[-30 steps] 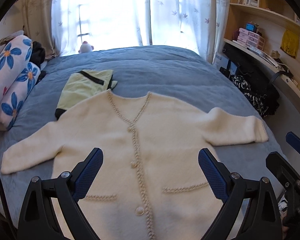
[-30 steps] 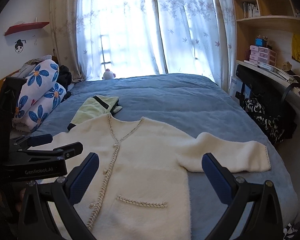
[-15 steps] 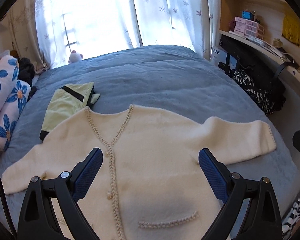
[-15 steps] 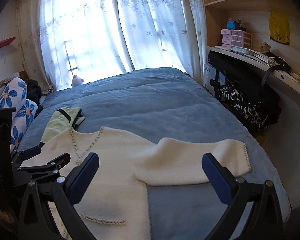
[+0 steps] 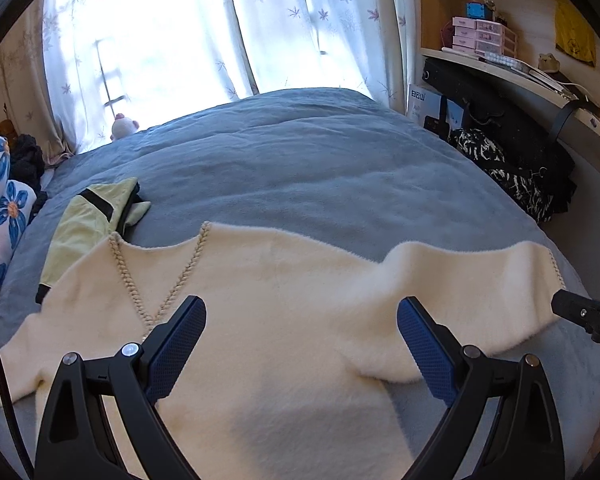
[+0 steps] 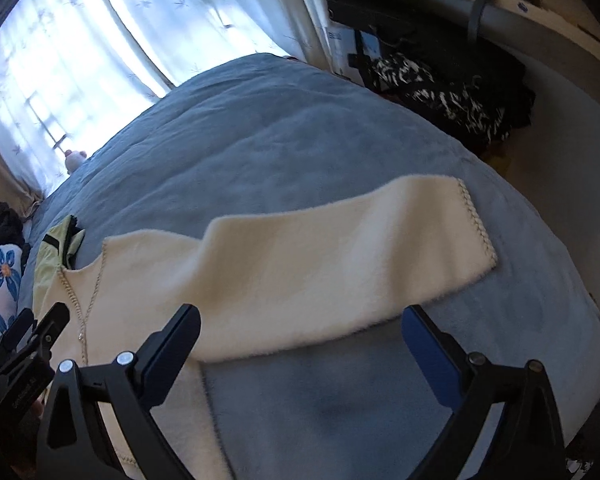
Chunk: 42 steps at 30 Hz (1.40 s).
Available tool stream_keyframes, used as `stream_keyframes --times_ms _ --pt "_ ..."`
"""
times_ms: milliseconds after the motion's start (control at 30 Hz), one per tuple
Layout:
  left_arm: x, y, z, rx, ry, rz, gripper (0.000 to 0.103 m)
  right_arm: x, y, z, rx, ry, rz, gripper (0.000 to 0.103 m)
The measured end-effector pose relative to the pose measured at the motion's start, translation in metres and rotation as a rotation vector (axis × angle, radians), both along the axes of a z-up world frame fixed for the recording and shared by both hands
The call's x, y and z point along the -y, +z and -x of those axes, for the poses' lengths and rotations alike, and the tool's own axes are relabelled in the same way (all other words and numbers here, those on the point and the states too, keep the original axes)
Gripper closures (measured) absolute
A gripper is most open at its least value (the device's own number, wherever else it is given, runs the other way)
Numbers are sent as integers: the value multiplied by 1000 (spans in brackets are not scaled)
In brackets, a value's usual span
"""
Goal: Fold large clothes
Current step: 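Move the right tool to the cuff of the cardigan sleeve, then grasp the sleeve cuff with the right tool, fold it across the front, release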
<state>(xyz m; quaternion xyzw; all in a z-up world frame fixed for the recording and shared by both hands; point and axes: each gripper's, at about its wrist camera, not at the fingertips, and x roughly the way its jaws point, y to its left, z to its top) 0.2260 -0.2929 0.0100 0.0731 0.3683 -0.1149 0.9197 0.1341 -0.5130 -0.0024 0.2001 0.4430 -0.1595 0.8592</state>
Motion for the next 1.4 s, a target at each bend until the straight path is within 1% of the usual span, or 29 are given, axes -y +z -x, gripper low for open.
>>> stream_keyframes --times_ms 67,133,233,367,433,500,633,733,767,800,833,867,900,933,967,1100,1167,1233,1300,1333,1400 --pt "5 -11 -6 -10 9 5 7 20 -16 0 -27 -52 -31 7" --pt "12 -24 -15 -28 19 -1 7 42 -30 2 -46 -111 -68 9" --pt "19 -43 -24 -55 26 -7 7 77 -52 6 -59 -206 -151 12" --pt "24 -67 -33 -87 38 -22 7 105 -77 6 -82 -301 -218 16" --pt "24 -77 -36 -108 47 -10 7 113 -88 7 -96 -341 -256 17" --pt "23 -85 -39 -130 56 12 8 118 -98 6 -86 -358 -311 18" --pt "23 -97 -42 -169 68 22 9 127 -111 4 -60 -401 -365 18" --pt "20 -100 -37 -177 67 30 9 136 -119 5 3 -451 -407 20" --pt "18 -100 -35 -177 65 33 9 139 -122 7 28 -471 -417 27" --pt "15 -99 -33 -180 64 34 9 141 -124 6 34 -487 -417 31" --pt "13 -99 -32 -184 62 35 9 143 -127 7 35 -506 -417 43" --pt "10 -98 -30 -187 64 36 9 143 -128 8 31 -524 -396 67" --pt "6 -97 -28 -188 68 37 9 143 -128 9 29 -526 -381 78" --pt "1 -95 -26 -187 72 36 9 143 -128 10 36 -515 -372 88" --pt "-4 -93 -24 -183 78 34 9 141 -125 11 48 -508 -353 94" --pt "-30 -84 -11 -153 104 30 9 119 -87 16 142 -428 -199 95" --pt "-46 -79 -6 -145 118 23 9 95 -55 12 219 -341 -142 95" --pt "-65 -73 1 -127 142 19 9 68 -26 8 284 -241 -104 95" --pt "-87 -67 8 -105 177 18 9 26 3 -3 330 -111 -66 95" --pt "-99 -64 12 -97 198 20 9 11 11 -10 344 -61 -59 95" --pt "-122 -61 19 -89 239 34 9 -39 26 -23 372 85 -50 95"
